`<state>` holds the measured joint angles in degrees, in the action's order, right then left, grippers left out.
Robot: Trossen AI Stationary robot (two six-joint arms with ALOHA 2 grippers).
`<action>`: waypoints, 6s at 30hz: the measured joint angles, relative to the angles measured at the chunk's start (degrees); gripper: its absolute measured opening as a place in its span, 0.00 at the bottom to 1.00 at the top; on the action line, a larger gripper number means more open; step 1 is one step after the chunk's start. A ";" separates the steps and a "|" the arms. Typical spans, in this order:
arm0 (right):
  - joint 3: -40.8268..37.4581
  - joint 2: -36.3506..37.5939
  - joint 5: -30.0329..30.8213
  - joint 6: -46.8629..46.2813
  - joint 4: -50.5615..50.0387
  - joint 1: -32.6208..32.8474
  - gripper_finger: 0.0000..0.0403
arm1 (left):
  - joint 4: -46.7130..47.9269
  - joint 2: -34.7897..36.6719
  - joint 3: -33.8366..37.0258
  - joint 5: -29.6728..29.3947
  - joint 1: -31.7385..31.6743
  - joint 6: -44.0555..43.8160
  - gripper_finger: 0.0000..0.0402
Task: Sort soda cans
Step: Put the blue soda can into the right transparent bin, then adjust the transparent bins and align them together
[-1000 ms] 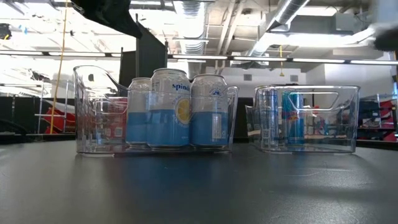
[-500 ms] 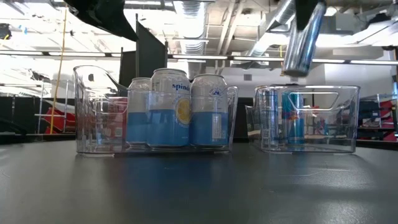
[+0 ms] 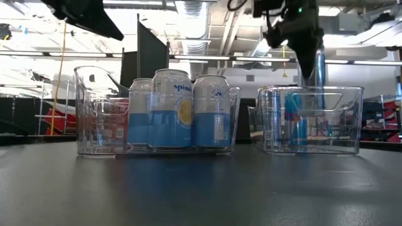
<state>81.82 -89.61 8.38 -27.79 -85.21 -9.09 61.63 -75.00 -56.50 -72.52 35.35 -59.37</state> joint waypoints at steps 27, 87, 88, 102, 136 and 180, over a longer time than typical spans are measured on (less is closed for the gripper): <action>-13.61 0.63 -2.69 2.93 16.34 -9.94 0.59 | -0.11 0.00 0.61 -0.36 0.09 -0.85 0.84; 2.94 0.82 2.65 2.35 5.96 -5.62 0.79 | -0.03 0.00 0.54 -0.29 0.07 -0.85 0.84; 4.04 0.82 3.00 2.34 5.89 -5.11 0.79 | -0.03 0.00 0.54 -0.27 0.08 -0.87 0.84; 10.71 0.84 6.80 5.23 19.40 12.37 0.79 | 0.51 0.00 0.54 17.97 -0.17 -0.13 0.84; 4.09 0.21 37.05 0.83 30.54 46.41 0.02 | -14.79 -0.09 15.11 32.69 4.00 -10.24 0.00; 4.11 0.23 38.26 0.80 31.13 46.58 0.01 | -46.46 -0.11 18.44 33.75 -2.97 15.53 0.00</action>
<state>85.93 -89.38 46.64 -26.99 -54.08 37.50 15.16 -75.11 -38.06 -38.77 32.38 -43.84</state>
